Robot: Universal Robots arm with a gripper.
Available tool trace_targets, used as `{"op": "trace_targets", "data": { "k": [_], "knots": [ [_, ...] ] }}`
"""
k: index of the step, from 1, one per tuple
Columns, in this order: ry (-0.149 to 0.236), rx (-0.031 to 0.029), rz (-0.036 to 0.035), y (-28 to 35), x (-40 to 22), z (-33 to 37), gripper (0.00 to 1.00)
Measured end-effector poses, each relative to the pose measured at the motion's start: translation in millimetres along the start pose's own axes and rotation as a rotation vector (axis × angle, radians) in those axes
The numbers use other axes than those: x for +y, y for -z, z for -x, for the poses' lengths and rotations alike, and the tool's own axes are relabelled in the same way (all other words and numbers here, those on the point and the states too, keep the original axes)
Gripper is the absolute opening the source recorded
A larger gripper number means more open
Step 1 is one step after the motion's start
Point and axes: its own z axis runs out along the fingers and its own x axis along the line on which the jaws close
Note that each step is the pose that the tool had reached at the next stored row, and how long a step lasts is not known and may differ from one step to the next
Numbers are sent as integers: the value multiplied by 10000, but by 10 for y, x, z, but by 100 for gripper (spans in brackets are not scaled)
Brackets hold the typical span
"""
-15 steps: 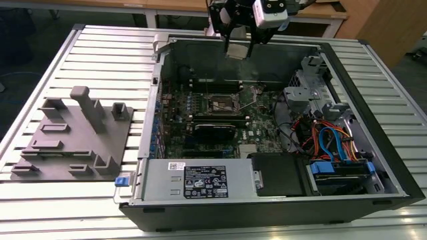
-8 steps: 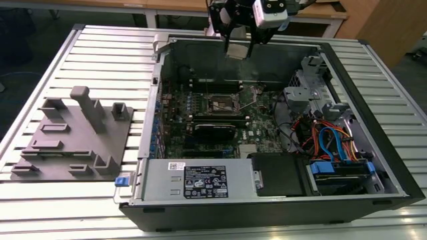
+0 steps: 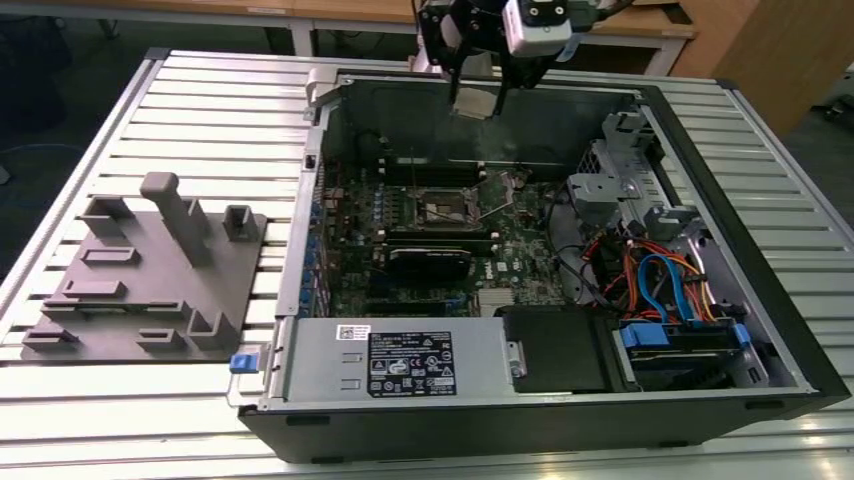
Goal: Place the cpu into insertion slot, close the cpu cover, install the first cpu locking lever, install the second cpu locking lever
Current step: 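Place the cpu into insertion slot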
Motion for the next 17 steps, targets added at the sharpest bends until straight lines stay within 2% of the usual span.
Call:
{"op": "trace_targets", "data": {
  "k": [7, 17],
  "knots": [
    [-829, -74, 15, -2, 0, 0, 54],
    [-952, -85, 18, -3, 0, -1, 54]
  ]
}}
